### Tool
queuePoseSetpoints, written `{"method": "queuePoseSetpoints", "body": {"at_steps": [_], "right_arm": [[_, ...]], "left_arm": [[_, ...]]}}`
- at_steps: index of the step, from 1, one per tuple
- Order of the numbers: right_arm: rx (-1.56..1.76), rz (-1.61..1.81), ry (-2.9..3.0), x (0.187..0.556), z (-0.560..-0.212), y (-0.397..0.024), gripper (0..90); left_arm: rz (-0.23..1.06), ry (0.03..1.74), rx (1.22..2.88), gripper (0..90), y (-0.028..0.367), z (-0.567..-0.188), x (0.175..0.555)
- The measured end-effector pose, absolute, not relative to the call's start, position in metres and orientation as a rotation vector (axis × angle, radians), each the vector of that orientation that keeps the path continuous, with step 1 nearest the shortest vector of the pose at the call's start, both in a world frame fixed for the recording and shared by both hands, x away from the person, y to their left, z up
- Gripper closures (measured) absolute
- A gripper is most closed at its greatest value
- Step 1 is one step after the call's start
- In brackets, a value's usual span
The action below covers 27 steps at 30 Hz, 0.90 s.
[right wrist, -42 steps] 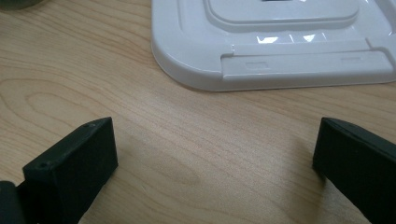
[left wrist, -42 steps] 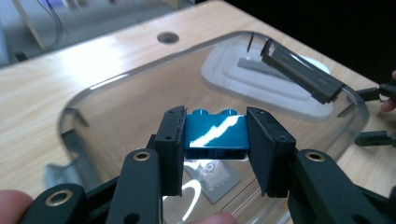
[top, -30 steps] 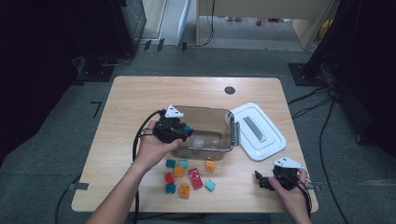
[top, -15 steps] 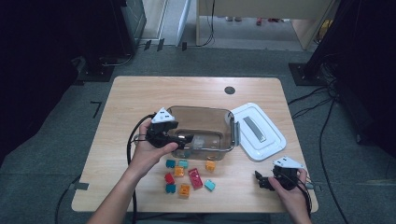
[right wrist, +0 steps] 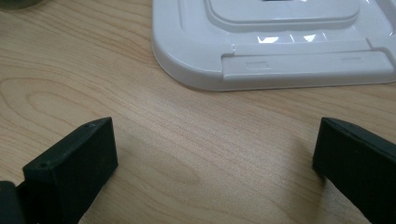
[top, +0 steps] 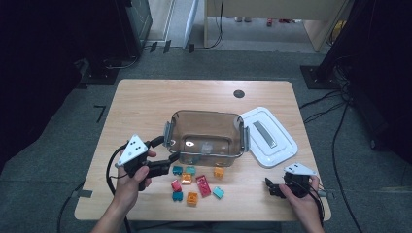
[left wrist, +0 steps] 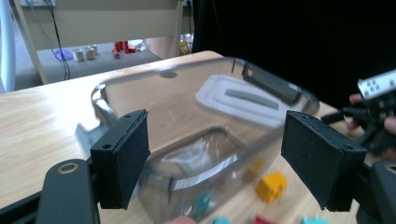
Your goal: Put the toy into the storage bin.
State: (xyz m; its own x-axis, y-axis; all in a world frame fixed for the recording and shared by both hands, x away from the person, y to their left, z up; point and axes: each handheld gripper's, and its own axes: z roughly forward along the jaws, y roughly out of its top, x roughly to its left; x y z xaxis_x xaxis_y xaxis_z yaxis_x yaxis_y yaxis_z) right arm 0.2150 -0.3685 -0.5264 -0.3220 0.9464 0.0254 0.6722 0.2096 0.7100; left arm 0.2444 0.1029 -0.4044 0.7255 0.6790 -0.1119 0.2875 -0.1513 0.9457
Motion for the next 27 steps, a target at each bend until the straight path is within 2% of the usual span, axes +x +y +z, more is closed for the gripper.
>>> {"method": "queuePoseSetpoints", "body": {"at_steps": [8, 11, 17, 27], "right_arm": [[1.502, 0.886, 2.073, 0.215, -0.526, -0.368, 0.0], [1.503, 0.886, 2.072, 0.215, -0.526, -0.368, 0.0], [1.504, 0.886, 2.071, 0.215, -0.526, -0.368, 0.0], [1.504, 0.886, 2.071, 0.215, -0.526, -0.368, 0.0]], "left_arm": [[0.364, 0.82, 1.729, 23.9, 0.126, -0.438, 0.224], [0.388, 0.837, 1.753, 20.4, 0.129, -0.463, 0.216], [0.415, 0.826, 1.829, 19.7, 0.121, -0.489, 0.208], [0.354, 0.802, 2.011, 20.6, 0.093, -0.512, 0.201]]}}
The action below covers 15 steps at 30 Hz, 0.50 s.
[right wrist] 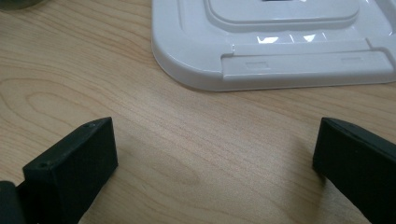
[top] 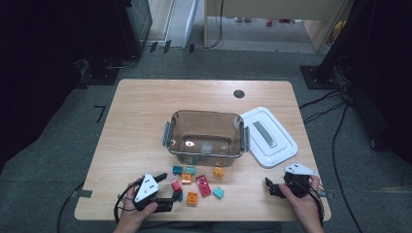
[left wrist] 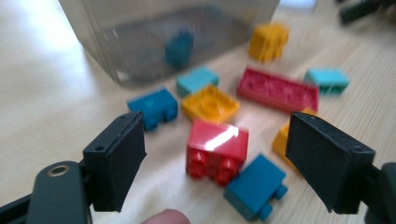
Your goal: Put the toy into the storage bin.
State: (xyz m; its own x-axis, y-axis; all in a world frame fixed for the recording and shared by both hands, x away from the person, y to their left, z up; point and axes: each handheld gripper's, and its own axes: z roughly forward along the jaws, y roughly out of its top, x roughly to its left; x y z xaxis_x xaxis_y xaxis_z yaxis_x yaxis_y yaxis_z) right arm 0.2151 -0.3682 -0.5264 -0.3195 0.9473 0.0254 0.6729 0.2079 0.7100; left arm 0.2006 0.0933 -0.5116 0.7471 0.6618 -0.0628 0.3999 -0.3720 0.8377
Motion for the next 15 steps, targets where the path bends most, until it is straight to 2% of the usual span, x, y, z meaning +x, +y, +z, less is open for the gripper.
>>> {"method": "queuePoseSetpoints", "body": {"at_steps": [7, 10, 15], "right_arm": [[1.504, 0.885, 2.071, 0.2151, -0.5264, -0.3682, 0.0], [1.504, 0.886, 2.071, 0.2151, -0.5264, -0.3682, 0.0], [1.503, 0.886, 2.072, 0.2151, -0.5264, -0.3682, 0.0]], "left_arm": [[0.366, 0.847, 2.074, 21.8, 0.0827, -0.517, 0.2016], [0.332, 0.848, 2.068, 24.0, 0.0817, -0.5171, 0.2026], [0.313, 0.856, 2.052, 34.1, 0.0829, -0.5169, 0.2047]]}}
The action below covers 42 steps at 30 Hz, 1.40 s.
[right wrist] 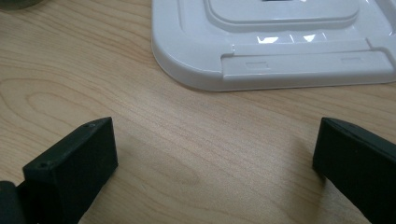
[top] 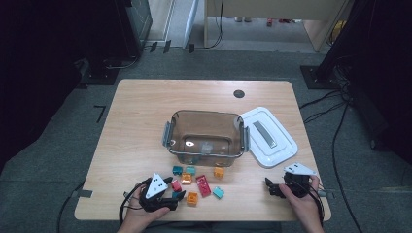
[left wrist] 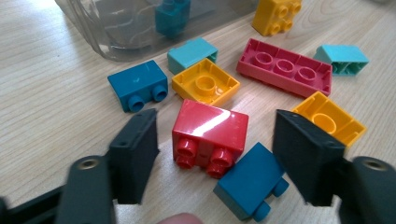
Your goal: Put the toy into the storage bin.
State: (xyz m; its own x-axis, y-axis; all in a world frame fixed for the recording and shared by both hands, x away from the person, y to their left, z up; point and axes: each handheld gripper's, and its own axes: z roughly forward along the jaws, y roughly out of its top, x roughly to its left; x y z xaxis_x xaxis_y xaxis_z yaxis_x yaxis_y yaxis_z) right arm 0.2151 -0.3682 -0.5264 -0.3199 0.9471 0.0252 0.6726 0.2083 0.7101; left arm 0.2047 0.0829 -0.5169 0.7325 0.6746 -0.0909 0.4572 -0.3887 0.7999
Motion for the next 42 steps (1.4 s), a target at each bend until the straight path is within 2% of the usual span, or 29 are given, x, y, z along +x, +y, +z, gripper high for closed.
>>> {"method": "queuePoseSetpoints", "body": {"at_steps": [2, 3, 6, 11, 42], "right_arm": [[1.504, 0.886, 2.071, 0.215, -0.526, -0.368, 0.0], [1.504, 0.886, 2.071, 0.215, -0.526, -0.368, 0.0], [1.504, 0.885, 2.071, 0.215, -0.526, -0.368, 0.0], [1.504, 0.886, 2.071, 0.215, -0.526, -0.368, 0.0], [1.504, 0.886, 2.071, 0.215, -0.526, -0.368, 0.0]], "left_arm": [[0.307, 0.857, 2.05, 36.8, 0.083, -0.517, 0.205], [0.313, 0.864, 2.05, 42.0, 0.083, -0.517, 0.205], [0.335, 0.874, 2.051, 49.7, 0.084, -0.517, 0.205], [0.347, 0.871, 2.049, 55.2, 0.085, -0.517, 0.205], [0.299, 0.807, 1.972, 57.2, 0.09, -0.482, 0.197]]}}
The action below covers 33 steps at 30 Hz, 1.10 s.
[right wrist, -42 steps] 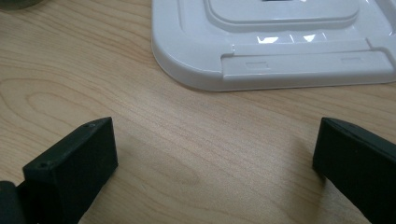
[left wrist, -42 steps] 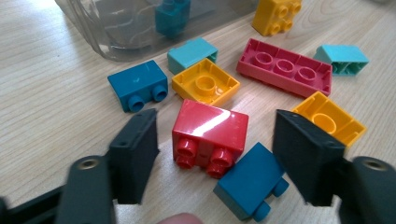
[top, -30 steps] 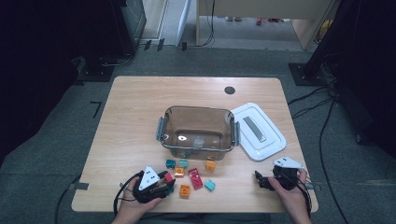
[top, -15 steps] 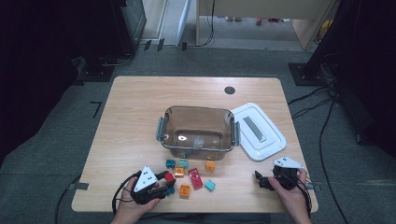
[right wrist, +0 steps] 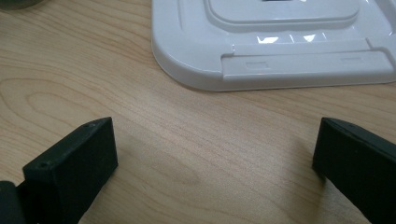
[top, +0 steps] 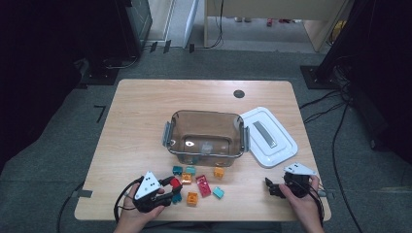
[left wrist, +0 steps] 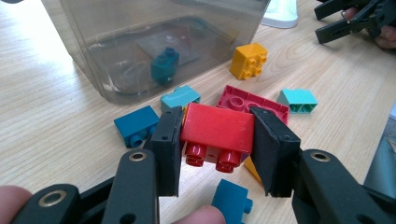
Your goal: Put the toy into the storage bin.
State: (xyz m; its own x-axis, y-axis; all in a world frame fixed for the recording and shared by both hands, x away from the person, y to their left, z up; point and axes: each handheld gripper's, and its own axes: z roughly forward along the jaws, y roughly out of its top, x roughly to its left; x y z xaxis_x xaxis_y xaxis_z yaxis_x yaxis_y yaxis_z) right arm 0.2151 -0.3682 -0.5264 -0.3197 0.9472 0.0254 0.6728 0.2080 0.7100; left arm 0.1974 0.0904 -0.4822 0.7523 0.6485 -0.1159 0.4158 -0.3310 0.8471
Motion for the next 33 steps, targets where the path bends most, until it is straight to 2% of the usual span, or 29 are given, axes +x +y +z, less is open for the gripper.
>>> {"method": "queuePoseSetpoints", "body": {"at_steps": [23, 33], "right_arm": [[1.504, 0.886, 2.071, 0.215, -0.526, -0.368, 0.0], [1.504, 0.886, 2.071, 0.215, -0.526, -0.368, 0.0]], "left_arm": [[0.339, 0.75, 1.915, 57.3, 0.082, -0.429, 0.208], [0.33, 0.725, 1.879, 57.3, 0.071, -0.401, 0.23]]}}
